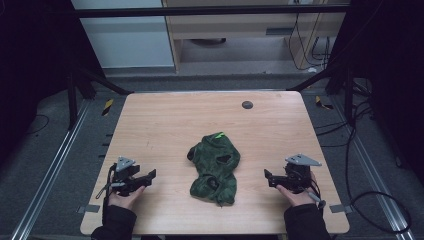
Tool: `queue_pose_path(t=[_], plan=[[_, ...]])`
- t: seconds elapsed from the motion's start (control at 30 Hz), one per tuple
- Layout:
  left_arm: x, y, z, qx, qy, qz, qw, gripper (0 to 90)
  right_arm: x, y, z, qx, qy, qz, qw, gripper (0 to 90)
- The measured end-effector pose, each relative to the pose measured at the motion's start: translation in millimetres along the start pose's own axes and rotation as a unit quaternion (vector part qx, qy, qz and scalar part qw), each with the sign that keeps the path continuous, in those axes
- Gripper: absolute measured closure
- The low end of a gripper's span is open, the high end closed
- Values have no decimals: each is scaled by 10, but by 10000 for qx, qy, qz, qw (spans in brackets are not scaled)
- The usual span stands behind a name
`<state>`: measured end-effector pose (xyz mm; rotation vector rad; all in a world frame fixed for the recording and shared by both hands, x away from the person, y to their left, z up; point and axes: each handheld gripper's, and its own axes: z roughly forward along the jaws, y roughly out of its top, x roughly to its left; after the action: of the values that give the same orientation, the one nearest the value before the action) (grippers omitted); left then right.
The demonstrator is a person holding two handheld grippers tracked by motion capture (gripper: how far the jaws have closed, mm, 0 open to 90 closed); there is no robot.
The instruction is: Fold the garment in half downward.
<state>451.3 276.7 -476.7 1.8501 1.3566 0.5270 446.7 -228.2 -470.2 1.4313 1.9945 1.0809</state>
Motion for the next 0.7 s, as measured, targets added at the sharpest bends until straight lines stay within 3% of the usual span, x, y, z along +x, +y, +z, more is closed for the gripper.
queue_pose_path(t=[0.13, 0.2, 0.33, 0.7], plan=[[-53, 15, -33, -51, -109, 33, 9999, 308, 64, 30, -58, -88, 74, -108, 9999, 35], [-78, 24, -42, -62, -160, 69, 9998, 311, 98, 30, -72, -117, 87, -198, 9997, 108], [-143, 51, -45, -70, -287, 137, 9995, 332, 134, 14, -76, -146, 289, -127, 9994, 291], [-215, 148, -54, -127, -407, 227, 9988, 373, 184, 105, -109, -215, 433, -173, 9987, 364]])
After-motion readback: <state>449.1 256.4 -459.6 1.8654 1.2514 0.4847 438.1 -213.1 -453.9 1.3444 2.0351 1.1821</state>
